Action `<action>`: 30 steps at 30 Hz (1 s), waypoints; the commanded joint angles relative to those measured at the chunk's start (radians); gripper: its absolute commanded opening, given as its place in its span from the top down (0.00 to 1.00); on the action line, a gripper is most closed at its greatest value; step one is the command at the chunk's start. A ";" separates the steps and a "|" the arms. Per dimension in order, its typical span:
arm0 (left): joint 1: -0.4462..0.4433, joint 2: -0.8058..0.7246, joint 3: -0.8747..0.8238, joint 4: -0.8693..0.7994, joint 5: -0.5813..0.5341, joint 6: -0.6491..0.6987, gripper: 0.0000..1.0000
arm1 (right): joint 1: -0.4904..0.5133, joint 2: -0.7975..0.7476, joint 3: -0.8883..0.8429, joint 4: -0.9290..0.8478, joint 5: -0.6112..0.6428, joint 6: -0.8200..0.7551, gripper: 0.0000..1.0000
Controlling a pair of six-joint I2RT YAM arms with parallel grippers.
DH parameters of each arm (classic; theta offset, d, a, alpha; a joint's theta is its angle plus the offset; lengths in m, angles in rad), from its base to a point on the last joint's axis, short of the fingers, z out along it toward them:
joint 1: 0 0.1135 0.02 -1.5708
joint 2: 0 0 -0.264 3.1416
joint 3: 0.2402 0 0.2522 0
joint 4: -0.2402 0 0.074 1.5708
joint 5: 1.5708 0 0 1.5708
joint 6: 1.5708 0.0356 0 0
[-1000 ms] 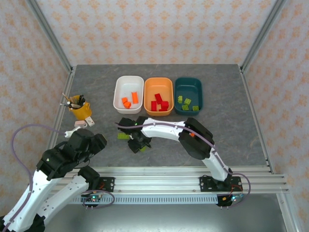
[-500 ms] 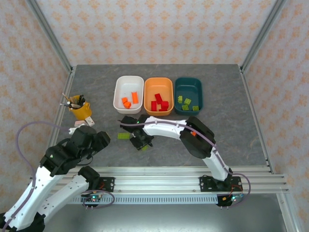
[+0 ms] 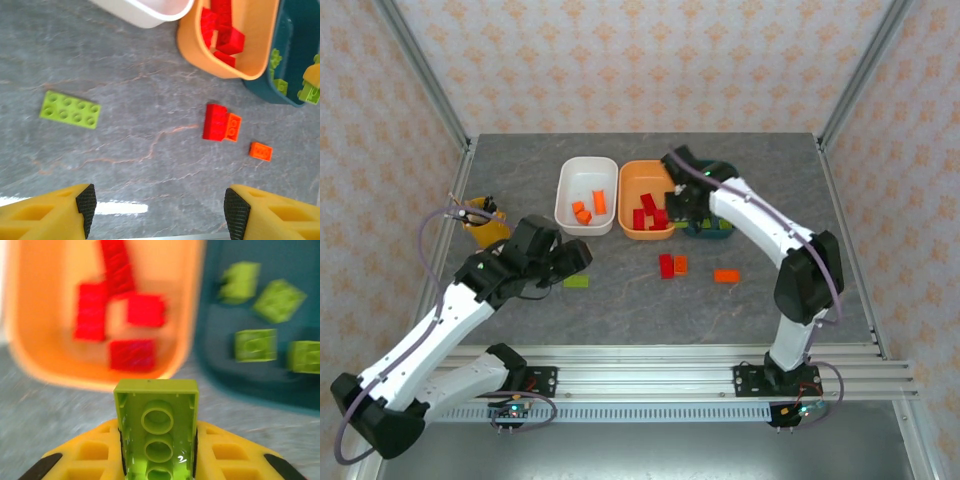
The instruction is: Sort the legos into containers by color
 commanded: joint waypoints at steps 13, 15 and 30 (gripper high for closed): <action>-0.043 0.277 0.257 0.164 0.034 0.089 0.28 | -0.200 0.438 0.370 -0.271 0.299 0.060 0.69; -0.047 0.295 0.271 0.167 0.034 0.094 0.28 | -0.203 0.473 0.384 -0.289 0.317 0.071 0.68; -0.083 0.356 0.281 0.144 0.027 0.119 0.29 | -0.185 0.334 0.423 -0.264 0.214 0.055 0.36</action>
